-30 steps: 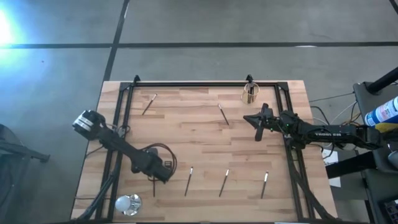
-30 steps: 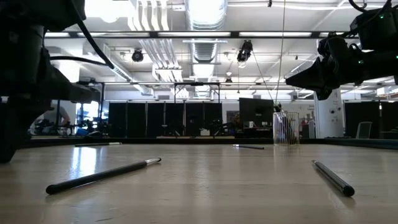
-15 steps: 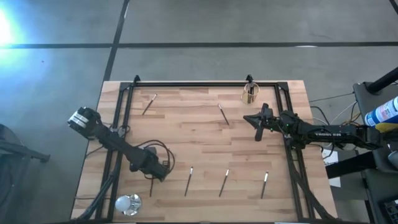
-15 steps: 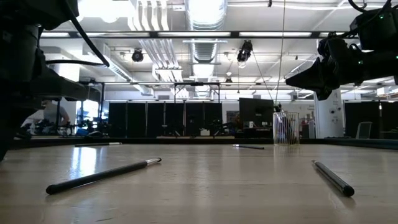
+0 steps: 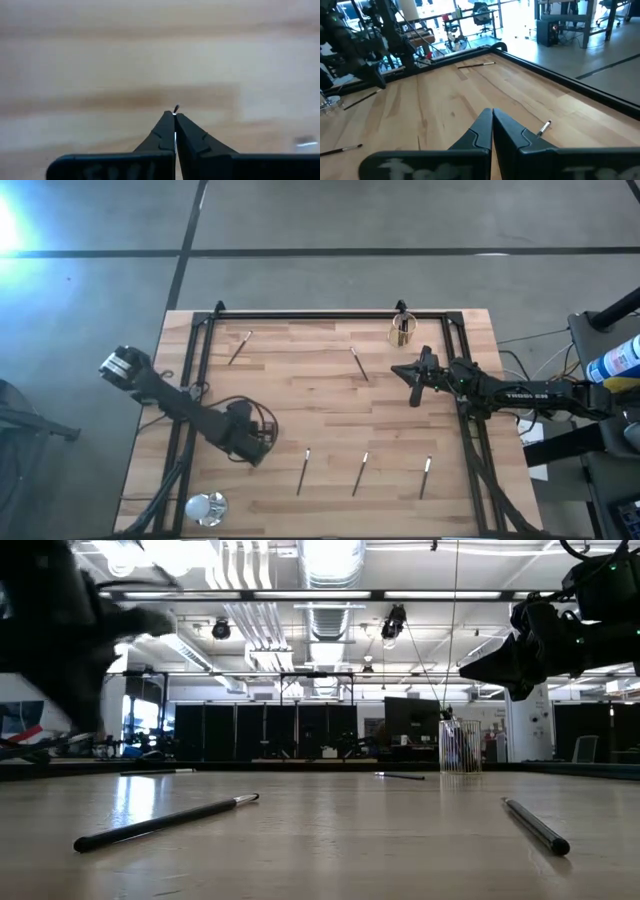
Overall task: Put items in baskets/containers
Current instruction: Put the black liner brush into the gold pen holder
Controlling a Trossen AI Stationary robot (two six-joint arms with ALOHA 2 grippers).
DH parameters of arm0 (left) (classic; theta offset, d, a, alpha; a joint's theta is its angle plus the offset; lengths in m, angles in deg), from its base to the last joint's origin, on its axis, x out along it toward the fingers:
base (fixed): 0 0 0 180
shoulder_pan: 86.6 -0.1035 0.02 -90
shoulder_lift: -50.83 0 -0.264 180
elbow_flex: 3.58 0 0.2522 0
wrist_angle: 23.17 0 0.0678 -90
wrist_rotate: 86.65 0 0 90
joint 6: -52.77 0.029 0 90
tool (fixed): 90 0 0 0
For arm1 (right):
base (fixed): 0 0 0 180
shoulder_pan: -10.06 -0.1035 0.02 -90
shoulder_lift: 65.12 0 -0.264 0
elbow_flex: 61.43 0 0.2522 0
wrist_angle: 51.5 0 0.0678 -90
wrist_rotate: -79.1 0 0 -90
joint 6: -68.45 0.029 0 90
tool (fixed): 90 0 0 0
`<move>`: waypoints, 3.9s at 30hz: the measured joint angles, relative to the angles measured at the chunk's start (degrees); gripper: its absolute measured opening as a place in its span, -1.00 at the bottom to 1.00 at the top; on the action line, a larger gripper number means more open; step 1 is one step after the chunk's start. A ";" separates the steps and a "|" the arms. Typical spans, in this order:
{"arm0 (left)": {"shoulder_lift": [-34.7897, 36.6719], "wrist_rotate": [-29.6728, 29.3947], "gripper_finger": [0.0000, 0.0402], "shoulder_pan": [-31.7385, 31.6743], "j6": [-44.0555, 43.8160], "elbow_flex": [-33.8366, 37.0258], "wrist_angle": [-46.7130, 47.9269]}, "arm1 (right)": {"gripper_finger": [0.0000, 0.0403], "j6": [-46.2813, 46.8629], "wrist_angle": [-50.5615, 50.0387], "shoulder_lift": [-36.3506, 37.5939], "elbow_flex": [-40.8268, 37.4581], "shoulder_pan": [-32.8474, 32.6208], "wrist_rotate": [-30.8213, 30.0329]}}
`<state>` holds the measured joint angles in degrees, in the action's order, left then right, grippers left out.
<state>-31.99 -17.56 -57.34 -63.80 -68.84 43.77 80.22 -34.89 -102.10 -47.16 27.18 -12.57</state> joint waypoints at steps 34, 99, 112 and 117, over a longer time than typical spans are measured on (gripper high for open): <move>-19.48 28.20 -1.00 -37.00 96.04 5.77 -120.04 | -0.44 11.00 8.00 -12.25 6.61 -3.26 9.17; -13.56 22.28 -0.59 -37.91 98.03 26.57 -133.32 | -0.93 -11.78 -0.54 -30.70 26.87 27.05 -20.48; -13.56 22.30 -0.59 -37.77 98.27 26.57 -132.73 | -0.93 -1.76 6.07 -41.60 23.78 27.16 -20.95; -13.56 22.30 -0.59 -37.76 98.15 26.57 -132.04 | -0.85 1.68 0.21 -39.63 23.88 27.12 -20.92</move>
<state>-45.55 4.73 -95.10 34.35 -42.27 -88.26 81.90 -34.68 -141.73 -23.28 54.31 -33.49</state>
